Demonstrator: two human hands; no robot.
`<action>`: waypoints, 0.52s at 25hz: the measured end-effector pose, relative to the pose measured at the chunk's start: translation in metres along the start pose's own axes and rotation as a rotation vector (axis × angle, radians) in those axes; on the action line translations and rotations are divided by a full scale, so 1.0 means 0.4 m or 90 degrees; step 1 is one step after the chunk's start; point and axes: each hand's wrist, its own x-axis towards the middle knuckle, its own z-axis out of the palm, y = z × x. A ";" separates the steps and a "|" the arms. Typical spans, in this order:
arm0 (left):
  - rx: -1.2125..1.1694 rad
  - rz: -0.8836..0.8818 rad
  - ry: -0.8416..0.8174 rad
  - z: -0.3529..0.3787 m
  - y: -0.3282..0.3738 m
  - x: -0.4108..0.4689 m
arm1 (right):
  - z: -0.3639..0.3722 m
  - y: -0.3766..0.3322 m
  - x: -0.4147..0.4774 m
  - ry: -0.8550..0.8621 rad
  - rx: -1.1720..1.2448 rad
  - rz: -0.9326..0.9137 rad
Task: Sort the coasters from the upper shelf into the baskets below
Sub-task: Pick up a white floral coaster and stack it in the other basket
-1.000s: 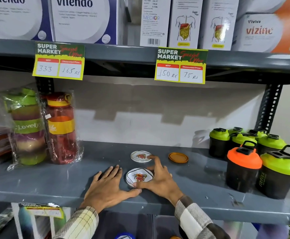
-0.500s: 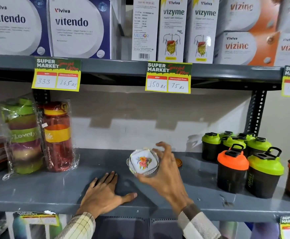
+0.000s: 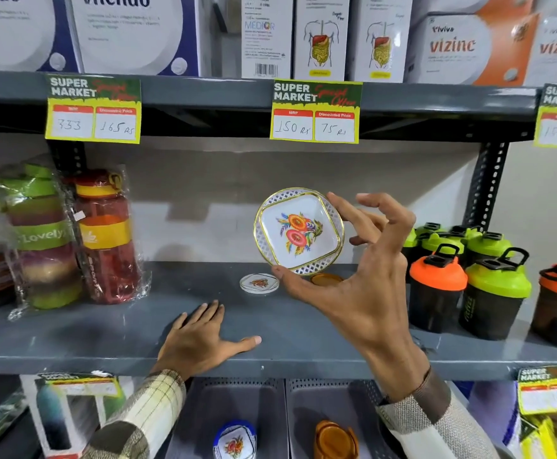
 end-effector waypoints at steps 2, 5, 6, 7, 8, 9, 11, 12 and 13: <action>-0.005 0.001 0.006 0.000 -0.001 -0.001 | -0.002 -0.002 -0.001 -0.007 -0.006 0.008; -0.011 -0.001 0.012 0.002 -0.001 0.002 | 0.002 0.002 -0.006 -0.021 -0.010 0.015; -0.010 -0.004 0.013 0.002 0.000 0.005 | 0.004 0.003 -0.011 -0.030 -0.008 0.026; -0.007 -0.007 0.013 0.002 0.001 0.006 | 0.006 0.003 -0.019 -0.043 -0.002 0.046; -0.004 -0.008 0.008 0.003 0.003 0.005 | 0.007 0.003 -0.030 -0.066 0.010 0.072; 0.004 -0.008 0.005 0.008 0.003 -0.002 | 0.007 0.001 -0.046 -0.096 0.026 0.102; 0.012 0.006 0.006 0.005 0.005 -0.010 | 0.010 -0.001 -0.083 -0.154 0.049 0.154; 0.005 0.009 0.000 0.011 -0.001 -0.020 | 0.012 -0.003 -0.112 -0.184 0.058 0.184; 0.003 0.020 0.011 0.008 -0.005 -0.021 | 0.009 -0.007 -0.132 -0.200 0.062 0.196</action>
